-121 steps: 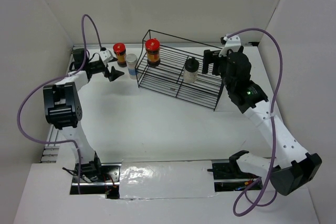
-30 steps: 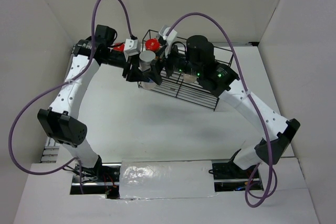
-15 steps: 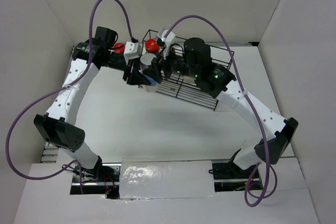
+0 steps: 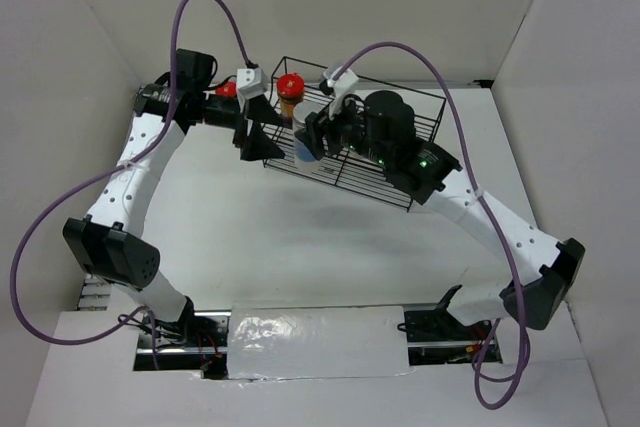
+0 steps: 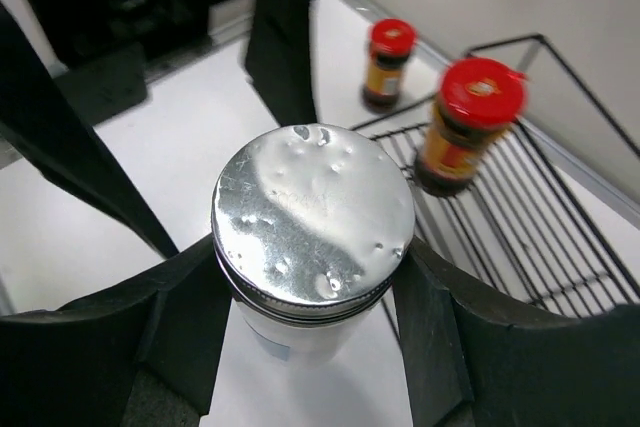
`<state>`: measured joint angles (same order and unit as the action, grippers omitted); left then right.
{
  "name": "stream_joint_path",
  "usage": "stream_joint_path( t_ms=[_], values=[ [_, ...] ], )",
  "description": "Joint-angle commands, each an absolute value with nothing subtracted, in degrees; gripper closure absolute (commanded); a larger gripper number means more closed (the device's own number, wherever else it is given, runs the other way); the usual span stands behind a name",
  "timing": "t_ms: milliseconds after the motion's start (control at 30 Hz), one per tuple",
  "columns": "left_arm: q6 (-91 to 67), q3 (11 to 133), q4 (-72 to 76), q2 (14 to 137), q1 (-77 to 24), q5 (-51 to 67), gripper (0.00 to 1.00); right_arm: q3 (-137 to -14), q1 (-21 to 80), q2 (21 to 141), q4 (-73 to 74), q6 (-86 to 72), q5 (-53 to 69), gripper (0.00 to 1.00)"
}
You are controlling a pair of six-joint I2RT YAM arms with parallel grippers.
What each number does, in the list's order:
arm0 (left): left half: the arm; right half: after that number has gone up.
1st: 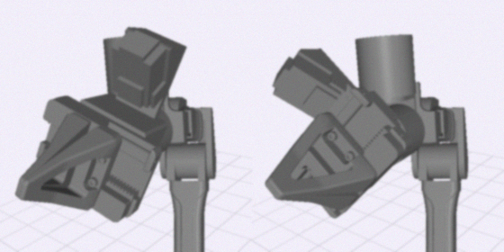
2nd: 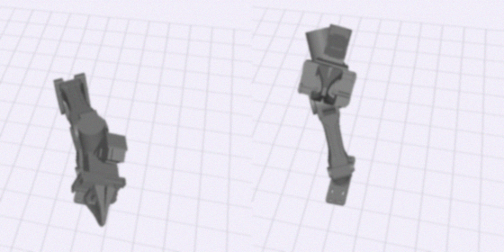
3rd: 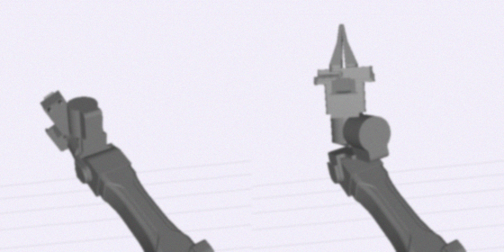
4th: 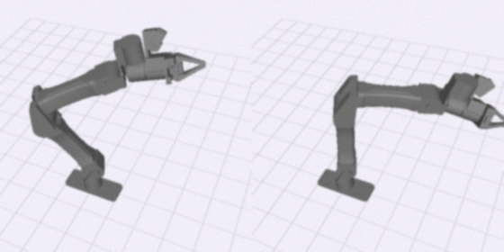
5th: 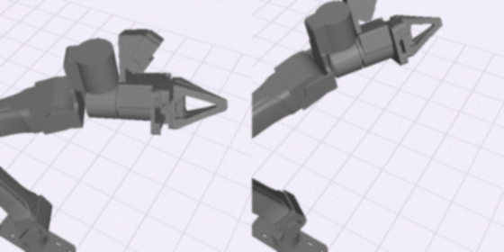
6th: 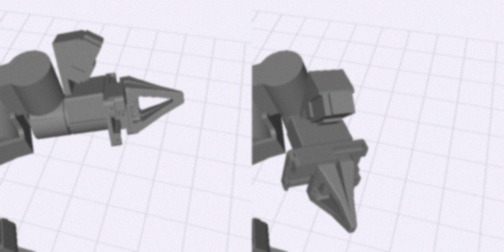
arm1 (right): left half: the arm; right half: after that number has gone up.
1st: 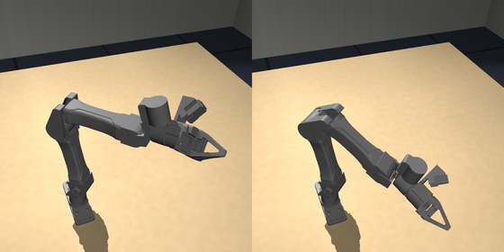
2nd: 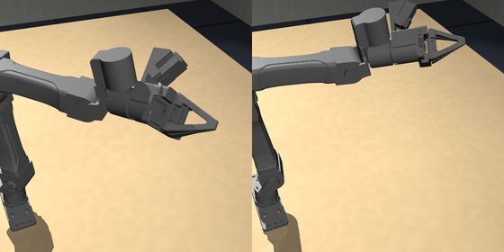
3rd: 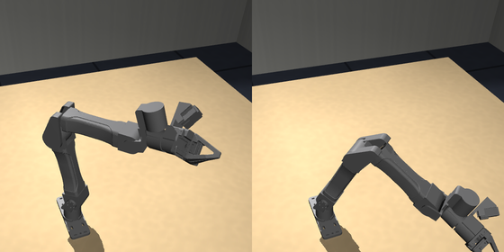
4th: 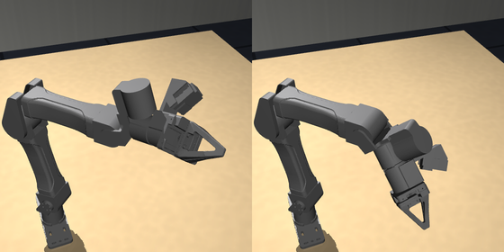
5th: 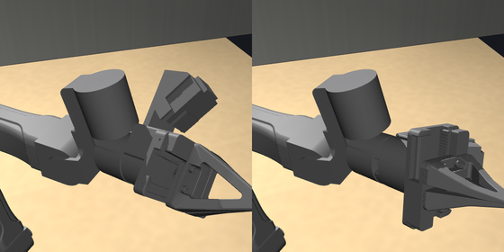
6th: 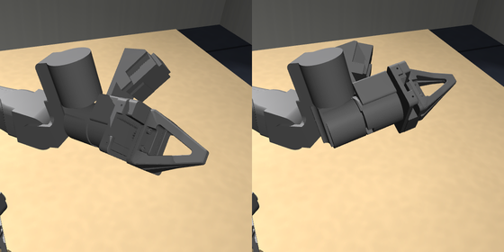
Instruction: Organize the condiment bottles
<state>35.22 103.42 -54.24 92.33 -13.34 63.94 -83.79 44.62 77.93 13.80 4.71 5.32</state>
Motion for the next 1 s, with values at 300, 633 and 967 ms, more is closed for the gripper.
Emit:
stream_joint_path(
  t_ms=[300,633,967],
  values=[
    [18.55,105.03,-45.62,89.47,-7.03,60.39,0.01,-79.37,44.91,64.95,10.44,-5.61,-46.45,1.00],
    [18.28,105.03,-43.16,89.21,-6.07,50.54,0.01,-73.13,39.39,67.50,11.62,-9.06,-57.32,1.00],
    [18.02,105.73,-41.05,89.03,-2.73,50.36,0.01,-60.12,28.40,66.09,-5.43,-6.59,-44.21,1.00]
  ],
)
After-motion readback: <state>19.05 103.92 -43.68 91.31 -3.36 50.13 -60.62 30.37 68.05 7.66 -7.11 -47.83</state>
